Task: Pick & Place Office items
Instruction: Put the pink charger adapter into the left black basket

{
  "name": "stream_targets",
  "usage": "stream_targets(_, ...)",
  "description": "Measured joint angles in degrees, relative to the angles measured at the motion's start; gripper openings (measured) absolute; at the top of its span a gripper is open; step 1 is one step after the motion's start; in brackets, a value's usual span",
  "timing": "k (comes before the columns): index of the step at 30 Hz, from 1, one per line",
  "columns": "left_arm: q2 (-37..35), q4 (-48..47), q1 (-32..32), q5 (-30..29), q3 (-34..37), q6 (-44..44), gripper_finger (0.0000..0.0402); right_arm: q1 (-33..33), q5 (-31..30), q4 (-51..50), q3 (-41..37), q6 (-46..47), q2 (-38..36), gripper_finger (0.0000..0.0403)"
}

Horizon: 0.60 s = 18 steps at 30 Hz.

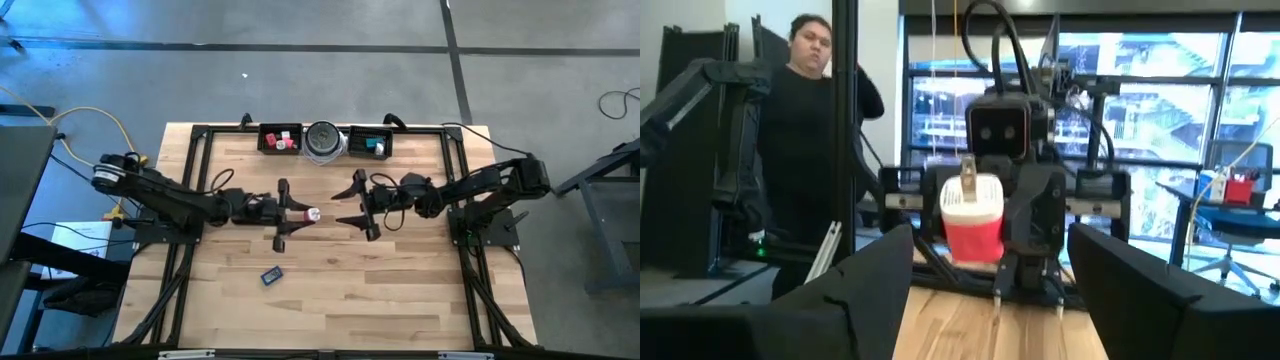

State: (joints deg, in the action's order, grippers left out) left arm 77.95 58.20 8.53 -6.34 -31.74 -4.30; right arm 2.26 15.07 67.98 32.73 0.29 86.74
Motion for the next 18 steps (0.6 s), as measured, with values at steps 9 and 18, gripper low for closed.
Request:
stream_targets(9, 5.96, 1.58, -1.66, 2.44, -5.14, -0.58, 0.0126, -0.52, 0.13, -1.67, 2.37, -0.36, -0.02, 0.0254)
stream_targets(18, 7.22, 1.8, -1.68, 5.15, -7.29, -0.89, 0.0126, -0.84, 0.23, -2.59, 2.45, -0.34, -0.02, 0.0254)
